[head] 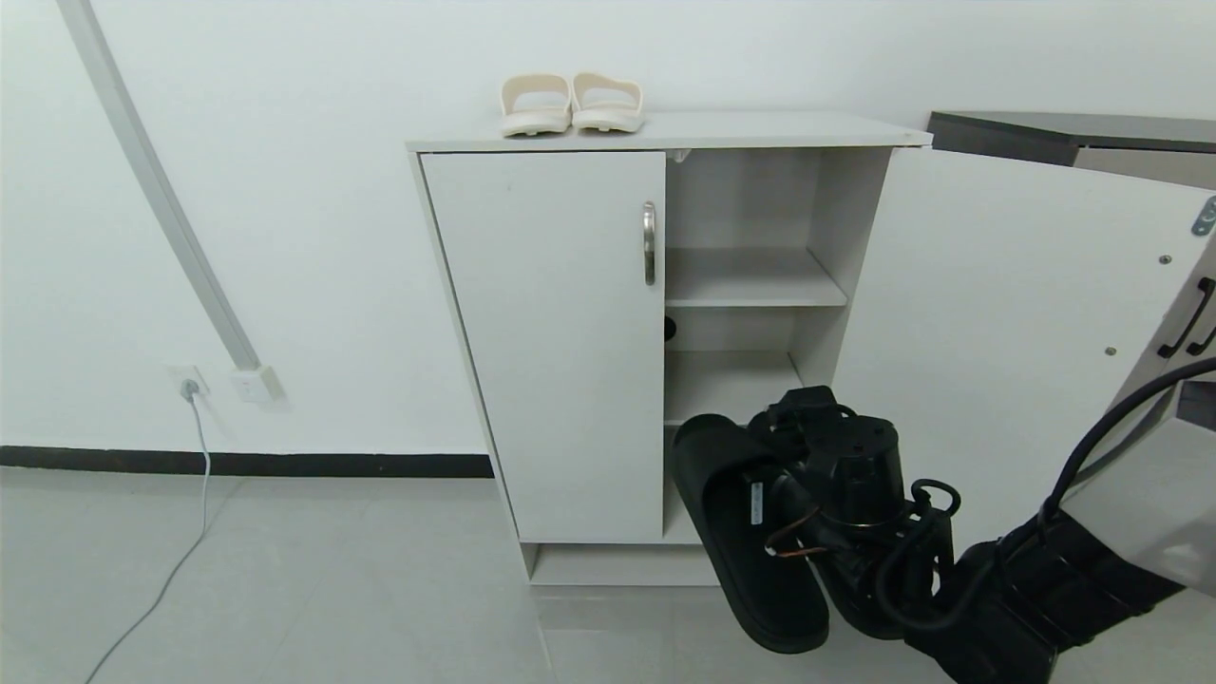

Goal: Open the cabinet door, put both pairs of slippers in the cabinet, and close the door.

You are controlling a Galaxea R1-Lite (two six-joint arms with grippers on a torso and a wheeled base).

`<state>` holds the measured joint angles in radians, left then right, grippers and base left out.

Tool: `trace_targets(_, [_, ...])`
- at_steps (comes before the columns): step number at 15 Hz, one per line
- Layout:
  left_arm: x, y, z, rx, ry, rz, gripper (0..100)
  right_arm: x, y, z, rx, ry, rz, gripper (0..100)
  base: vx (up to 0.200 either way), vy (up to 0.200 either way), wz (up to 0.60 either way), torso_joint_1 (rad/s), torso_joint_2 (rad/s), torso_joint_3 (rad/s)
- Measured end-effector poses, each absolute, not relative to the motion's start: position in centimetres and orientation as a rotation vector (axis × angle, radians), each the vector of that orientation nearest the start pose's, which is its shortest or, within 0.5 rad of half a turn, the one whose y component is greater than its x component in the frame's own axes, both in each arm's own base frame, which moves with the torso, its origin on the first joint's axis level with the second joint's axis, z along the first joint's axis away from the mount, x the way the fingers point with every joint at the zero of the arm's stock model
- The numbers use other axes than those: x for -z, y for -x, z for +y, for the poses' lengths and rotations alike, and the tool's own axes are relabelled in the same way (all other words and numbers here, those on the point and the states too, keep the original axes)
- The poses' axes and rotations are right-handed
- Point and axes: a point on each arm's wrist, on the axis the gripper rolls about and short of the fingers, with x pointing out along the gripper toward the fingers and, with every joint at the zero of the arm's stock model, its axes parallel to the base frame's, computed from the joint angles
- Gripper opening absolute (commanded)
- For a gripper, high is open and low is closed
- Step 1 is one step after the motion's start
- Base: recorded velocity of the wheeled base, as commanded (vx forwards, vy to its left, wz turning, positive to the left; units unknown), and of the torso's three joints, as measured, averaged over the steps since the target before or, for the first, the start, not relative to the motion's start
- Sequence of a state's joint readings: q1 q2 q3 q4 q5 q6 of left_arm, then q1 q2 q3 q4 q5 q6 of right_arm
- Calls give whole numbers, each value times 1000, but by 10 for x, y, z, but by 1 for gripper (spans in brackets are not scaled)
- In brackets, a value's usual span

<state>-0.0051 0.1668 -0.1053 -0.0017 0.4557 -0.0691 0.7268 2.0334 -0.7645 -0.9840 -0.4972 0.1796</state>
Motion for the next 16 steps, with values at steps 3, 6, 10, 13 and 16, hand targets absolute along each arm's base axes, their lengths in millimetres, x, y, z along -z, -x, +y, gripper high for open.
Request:
trace_targets(3, [-87,23,7,-312,51,9,0,-95,-270,227,-207,-11,257,0,0,0,0,0,0,0])
trace_targets(6, [-84,23,2,-95,25,-44,0,-95,-270,227,-208,-9,255,0,0,0,0,0,0,0])
trace_targets(10, [-76,23,0,10,55,9,0,-95,-269,228,-213,-9,254,0,0,0,0,0,0,0])
trace_targets(13, [-76,23,0,15,56,-4,0,-94,-270,229,-212,-7,255,0,0,0,0,0,0,0])
trace_targets(16, [-76,23,0,16,59,-4,0,-96,-276,234,-194,-2,235,0,0,0,0,0,0,0])
